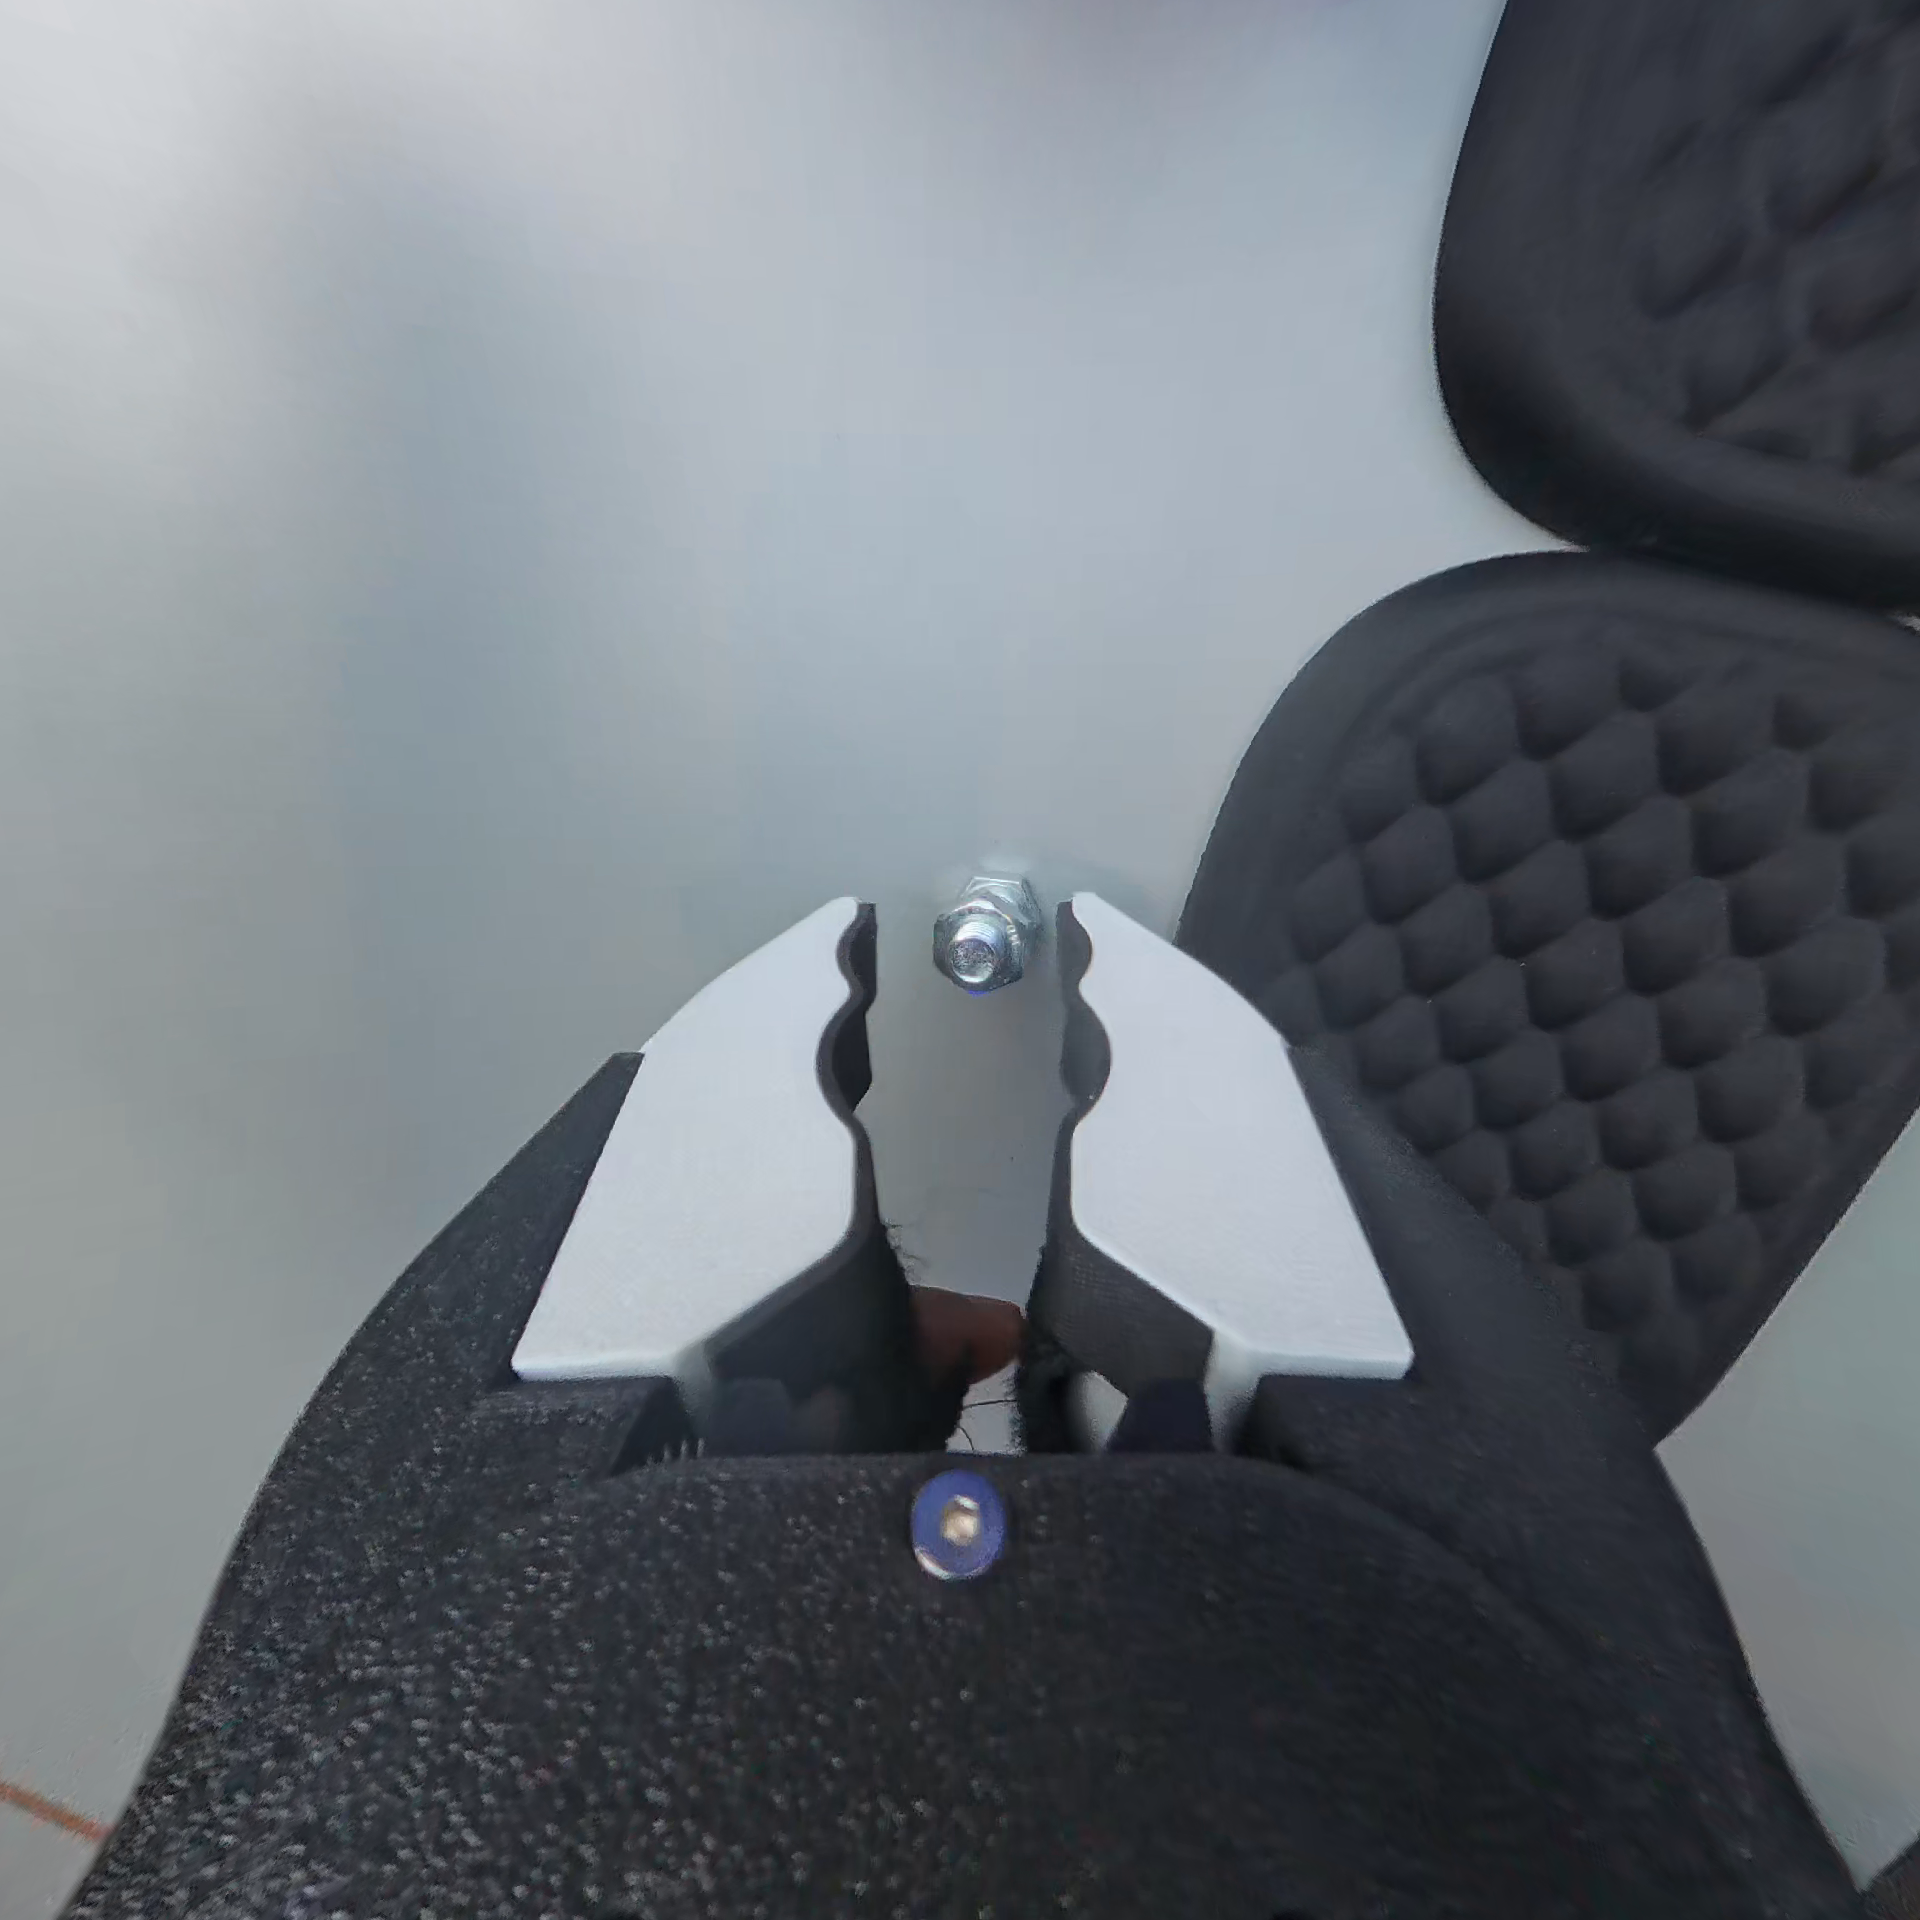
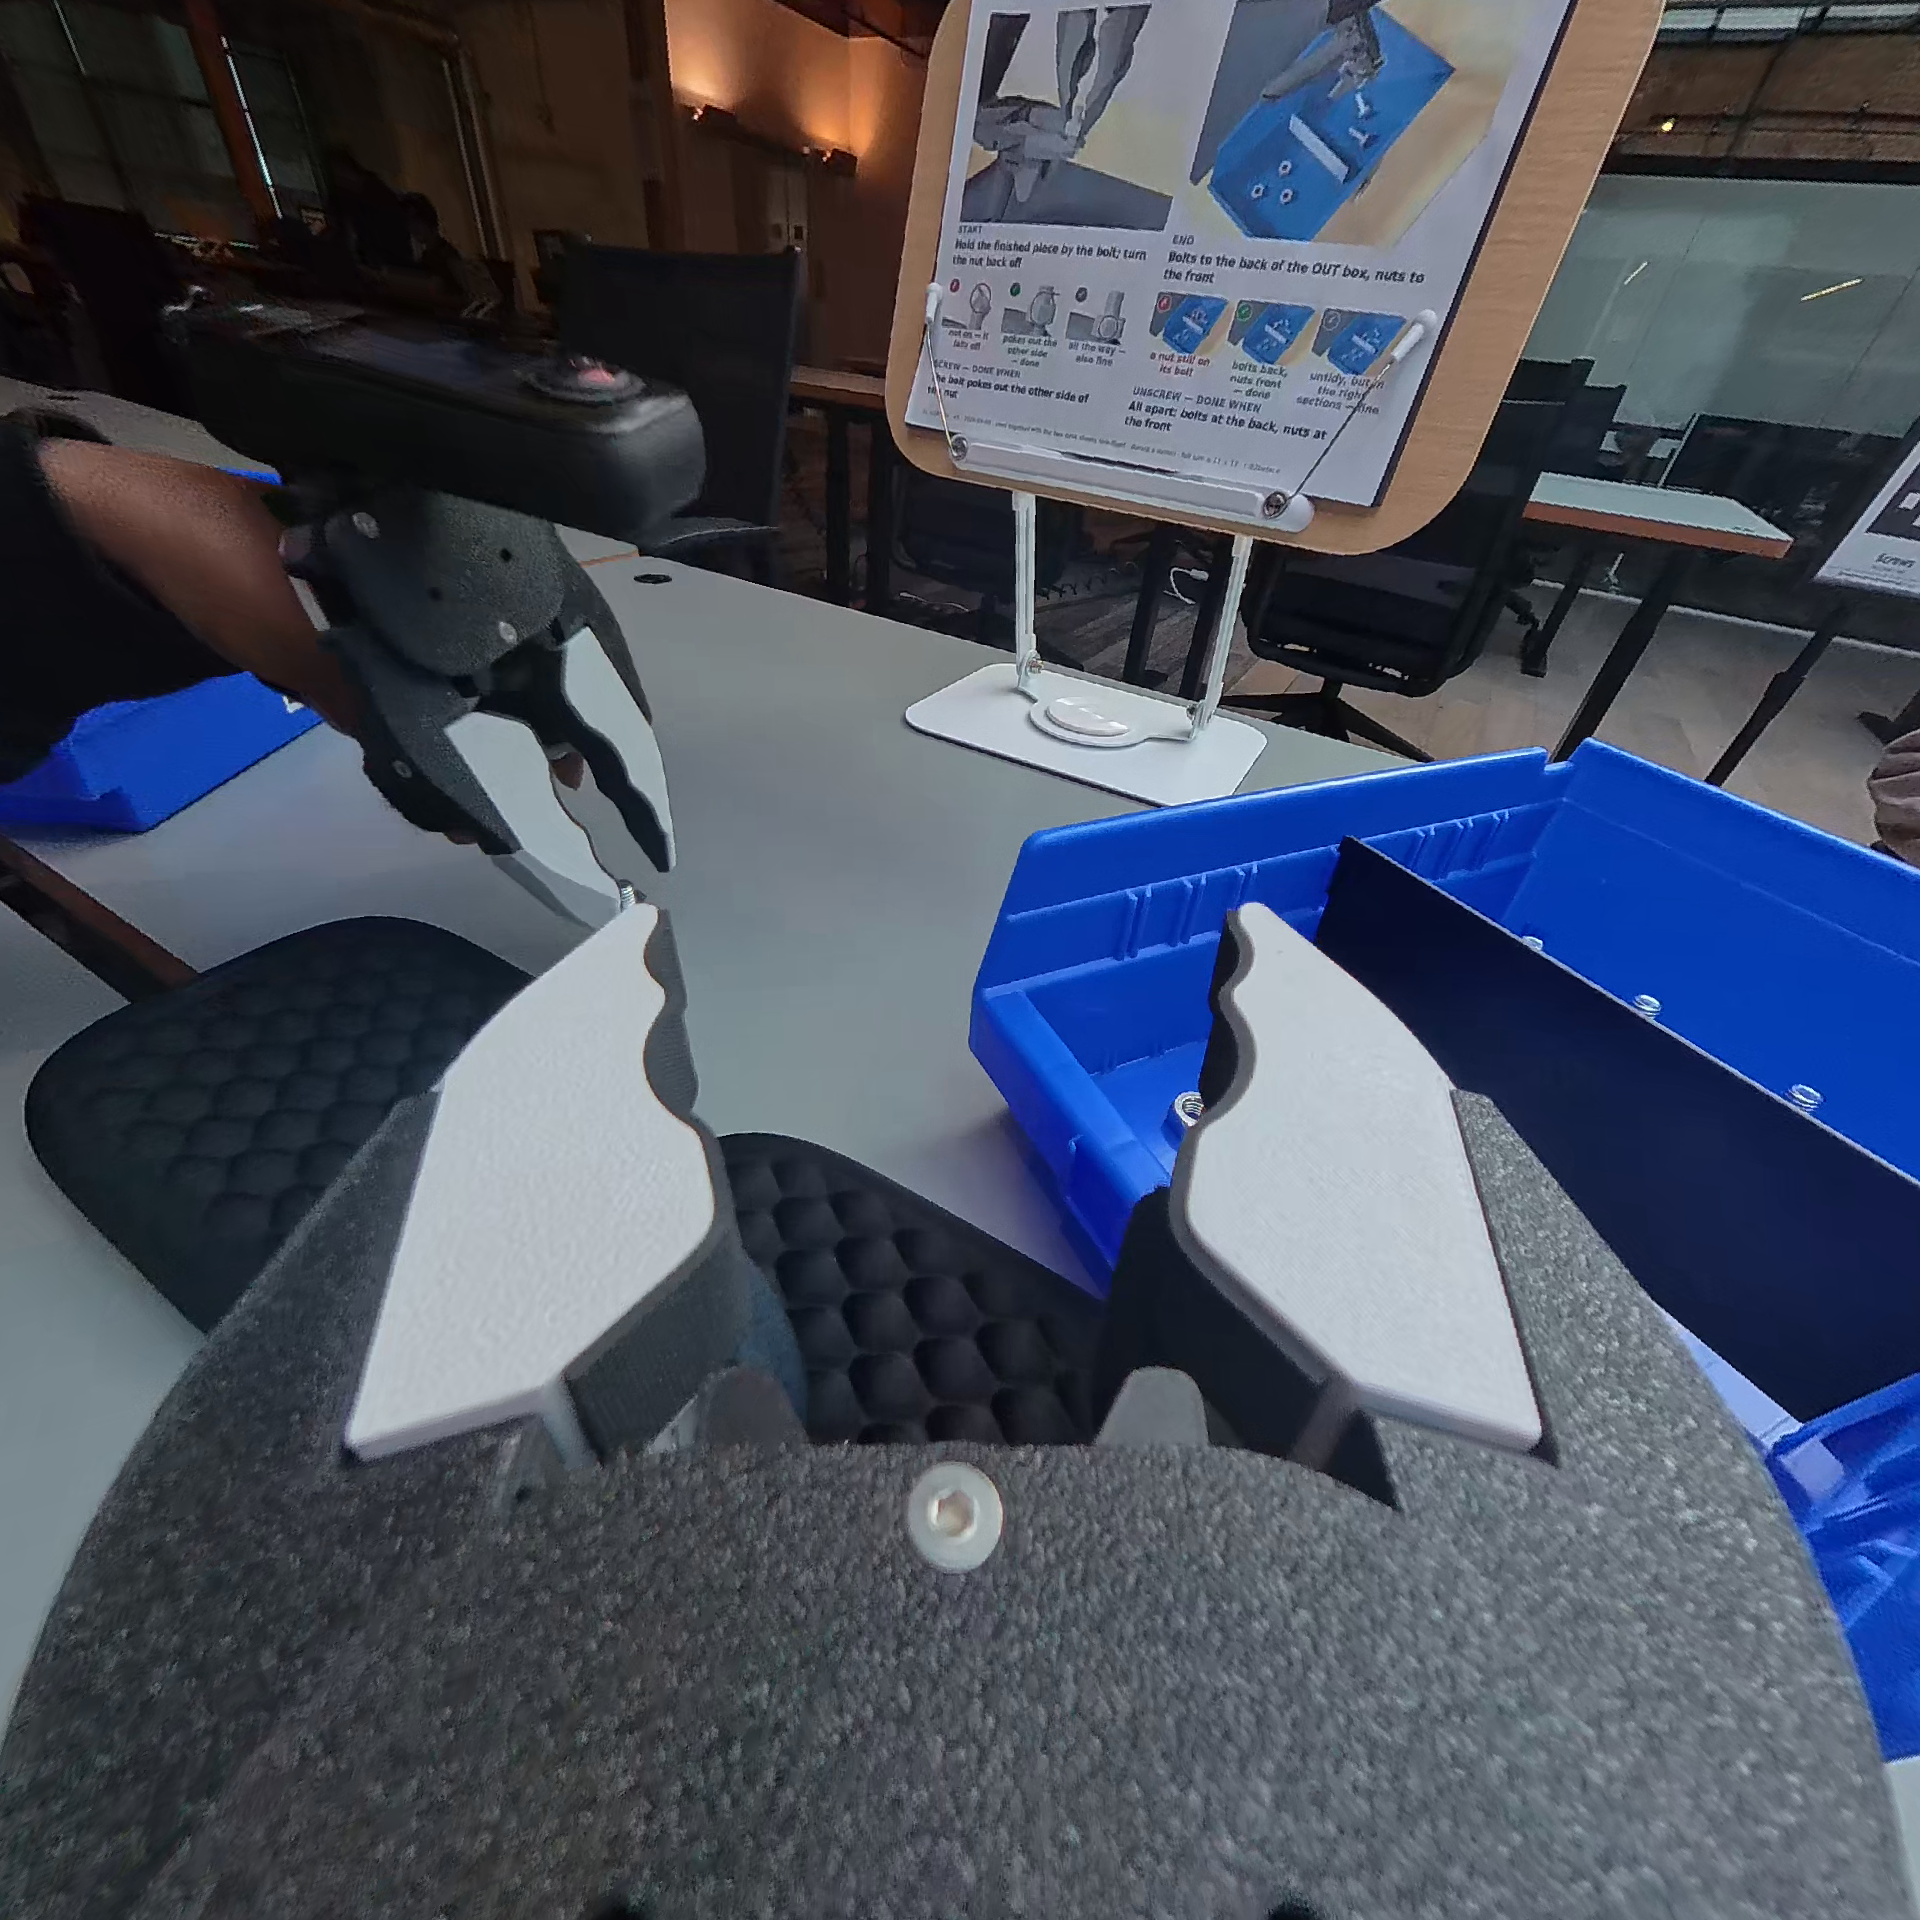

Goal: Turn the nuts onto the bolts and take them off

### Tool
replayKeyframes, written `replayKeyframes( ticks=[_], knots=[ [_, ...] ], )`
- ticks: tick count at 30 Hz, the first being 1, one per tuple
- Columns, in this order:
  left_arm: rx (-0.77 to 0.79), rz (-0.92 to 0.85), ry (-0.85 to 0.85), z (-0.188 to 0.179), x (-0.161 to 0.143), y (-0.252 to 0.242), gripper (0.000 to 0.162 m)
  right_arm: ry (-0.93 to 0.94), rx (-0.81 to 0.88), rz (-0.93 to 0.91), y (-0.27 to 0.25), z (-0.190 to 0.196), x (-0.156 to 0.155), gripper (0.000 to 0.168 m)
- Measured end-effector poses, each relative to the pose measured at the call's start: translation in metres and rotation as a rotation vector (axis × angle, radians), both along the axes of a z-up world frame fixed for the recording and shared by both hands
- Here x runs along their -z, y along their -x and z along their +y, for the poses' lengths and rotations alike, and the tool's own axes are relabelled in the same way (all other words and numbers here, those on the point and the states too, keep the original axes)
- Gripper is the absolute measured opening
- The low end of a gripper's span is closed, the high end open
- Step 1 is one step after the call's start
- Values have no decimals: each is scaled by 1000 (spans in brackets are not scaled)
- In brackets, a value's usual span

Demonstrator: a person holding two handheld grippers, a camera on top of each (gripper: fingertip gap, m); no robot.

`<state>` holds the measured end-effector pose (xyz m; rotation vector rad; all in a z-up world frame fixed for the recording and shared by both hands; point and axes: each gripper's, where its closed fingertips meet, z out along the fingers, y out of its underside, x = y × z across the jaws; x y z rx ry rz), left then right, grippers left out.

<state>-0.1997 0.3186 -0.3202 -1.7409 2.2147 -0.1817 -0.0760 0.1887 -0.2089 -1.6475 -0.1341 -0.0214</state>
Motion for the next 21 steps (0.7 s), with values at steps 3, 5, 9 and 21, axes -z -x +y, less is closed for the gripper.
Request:
replayKeyframes(
  ticks=[3, 5, 9, 21],
  knots=[
    [-71, -212, 77, 5, -15, -2, 38, 0, 2, 3, -1, 0, 1, 97],
    [-121, -346, 150, 7, -21, 3, 40, -1, -2, 10, -1, 0, 2, 97],
    [-151, -481, 216, 9, -14, 16, 39, -2, -17, 21, 2, 3, 2, 97],
    [-43, -515, 184, 0, 22, -3, 19, 12, -35, -14, 13, 8, 0, 96]
  ],
)
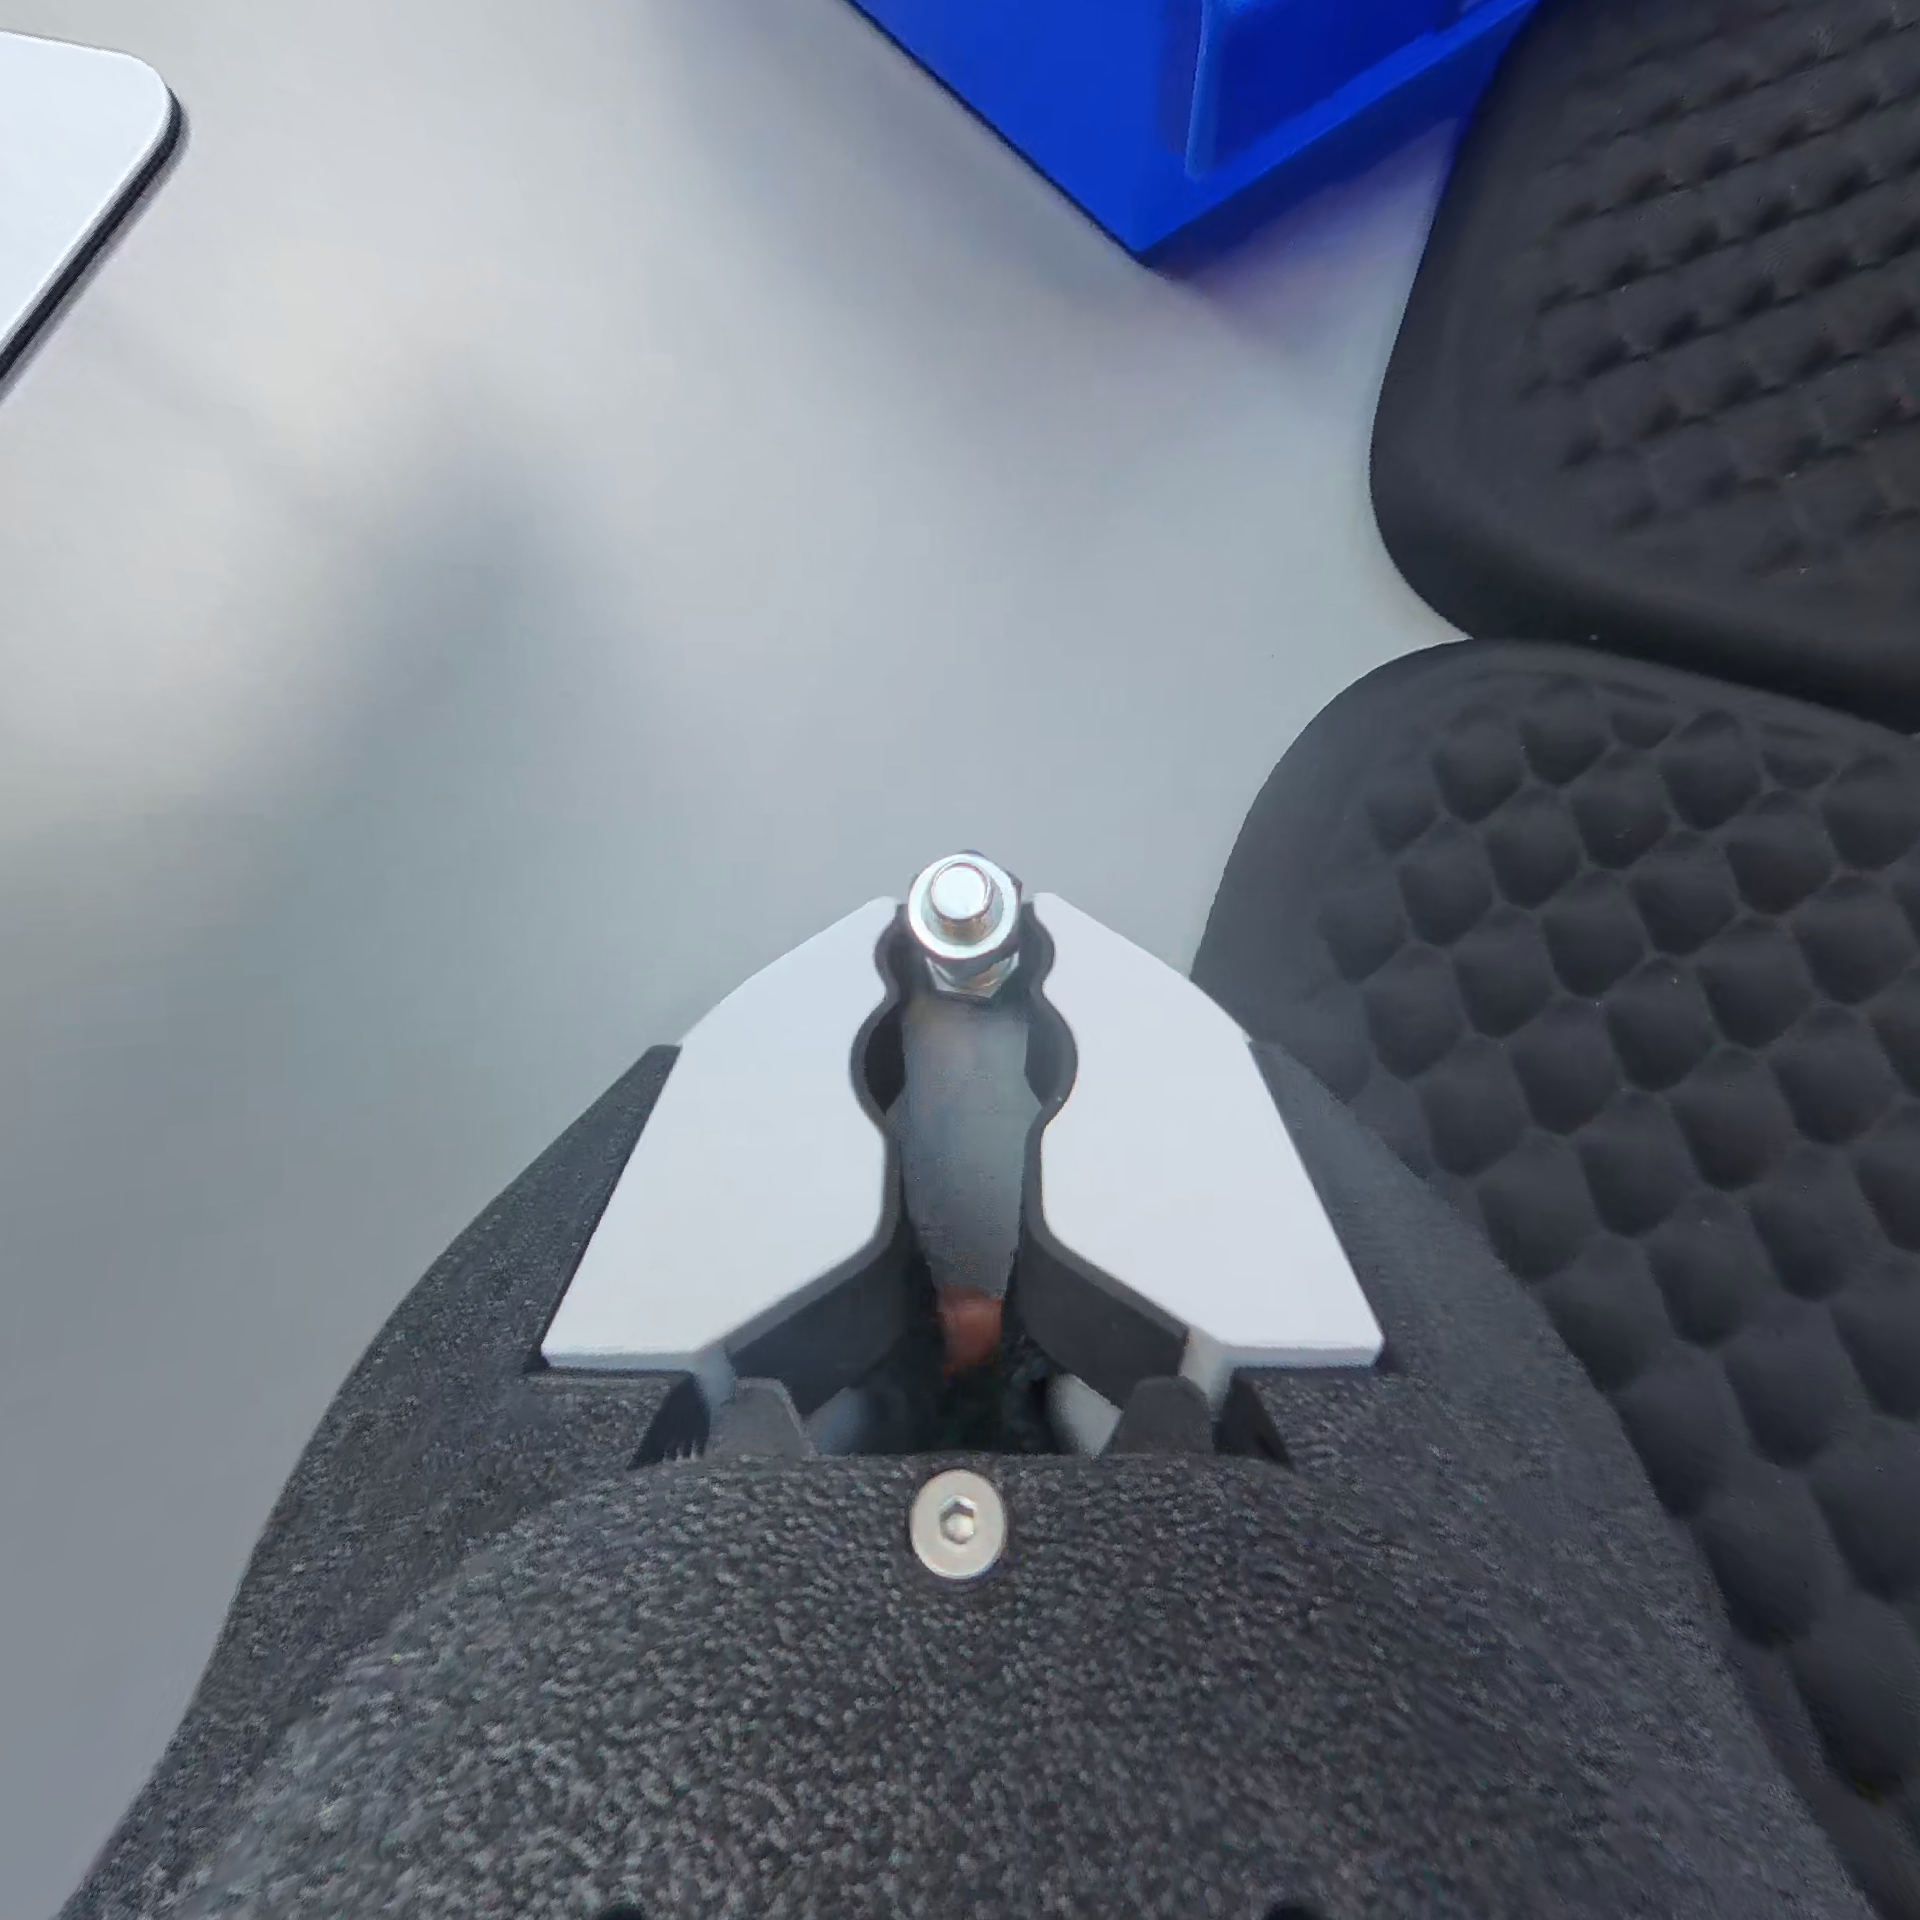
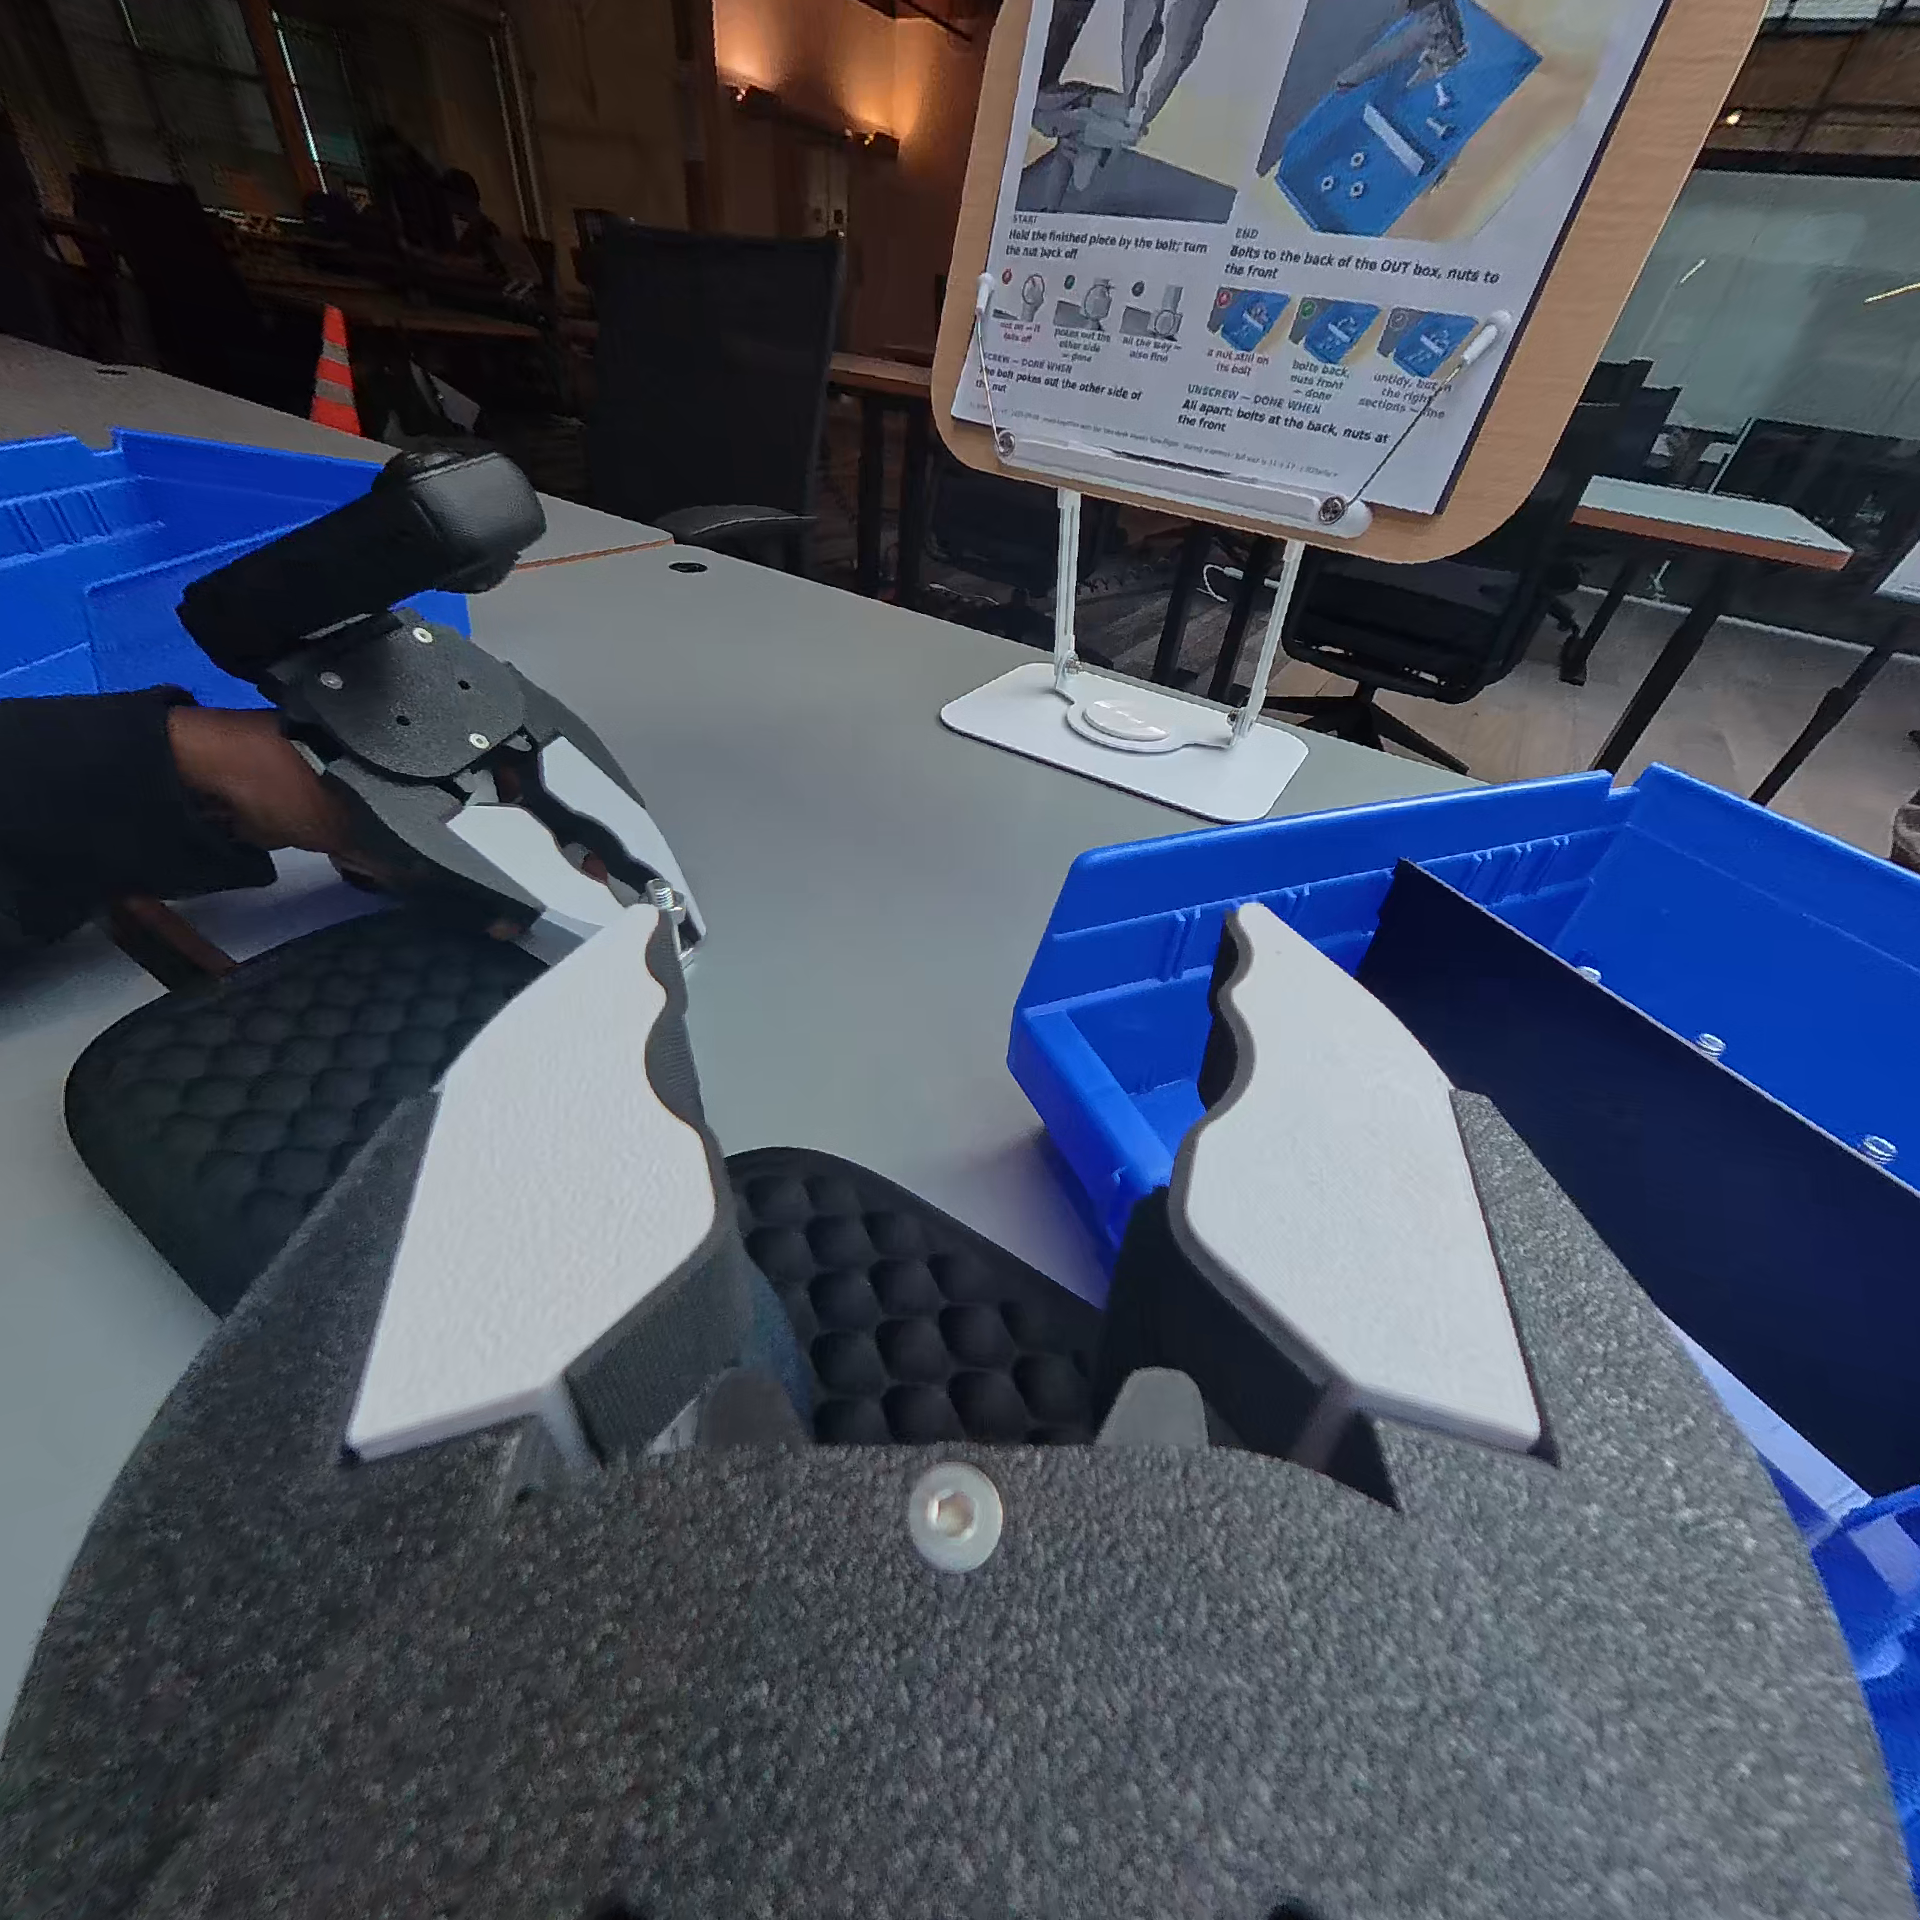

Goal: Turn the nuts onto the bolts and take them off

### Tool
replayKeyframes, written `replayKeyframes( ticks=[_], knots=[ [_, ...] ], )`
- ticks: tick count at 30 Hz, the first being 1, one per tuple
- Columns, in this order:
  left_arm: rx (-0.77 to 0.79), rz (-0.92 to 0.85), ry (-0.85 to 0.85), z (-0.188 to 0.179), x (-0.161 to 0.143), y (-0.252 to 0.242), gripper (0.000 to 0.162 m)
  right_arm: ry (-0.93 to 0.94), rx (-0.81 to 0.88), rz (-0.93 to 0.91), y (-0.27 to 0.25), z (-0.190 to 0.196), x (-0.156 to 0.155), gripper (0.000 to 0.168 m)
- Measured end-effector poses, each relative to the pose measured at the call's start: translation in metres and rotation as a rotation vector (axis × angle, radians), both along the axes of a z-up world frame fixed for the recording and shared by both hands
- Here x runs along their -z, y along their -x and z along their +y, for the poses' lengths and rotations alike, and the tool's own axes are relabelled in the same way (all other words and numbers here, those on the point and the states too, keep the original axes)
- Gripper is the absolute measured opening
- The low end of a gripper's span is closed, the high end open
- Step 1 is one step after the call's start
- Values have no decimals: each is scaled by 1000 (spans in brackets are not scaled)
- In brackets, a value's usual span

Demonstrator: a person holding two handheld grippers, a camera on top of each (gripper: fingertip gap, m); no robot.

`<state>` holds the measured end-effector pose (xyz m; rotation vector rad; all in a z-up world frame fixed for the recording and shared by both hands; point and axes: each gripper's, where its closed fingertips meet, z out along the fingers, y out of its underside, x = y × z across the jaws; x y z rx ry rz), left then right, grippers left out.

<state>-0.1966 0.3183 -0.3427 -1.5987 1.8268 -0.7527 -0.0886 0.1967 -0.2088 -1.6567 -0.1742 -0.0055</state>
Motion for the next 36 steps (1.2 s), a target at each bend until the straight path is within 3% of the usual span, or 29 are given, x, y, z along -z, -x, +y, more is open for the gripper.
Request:
replayKeyframes(
  ticks=[2, 7, 13, 19, 26, 32, 36],
  knots=[
    [4, 0, 11, -1, 0, -1, 18, 3, -24, 8, 5, 2, -1, 94],
    [19, -33, -6, -9, -15, -2, 18, 82, -210, 10, 41, 13, -1, 66],
    [77, -89, -12, -48, -52, -12, 18, 243, -367, -39, 86, 35, 14, 49],
    [139, -96, -28, -76, -68, -18, 18, 295, -431, -44, 102, 43, 24, 31],
    [162, -92, -53, -82, -69, -18, 18, 327, -452, -83, 106, 44, 34, 10],
    [164, -160, -18, -86, -76, -19, 19, 295, -495, -57, 108, 41, 26, 8],
    [154, -321, 41, -90, -90, -21, 37, 253, -542, 93, 104, 38, 7, 8]
  ],
)
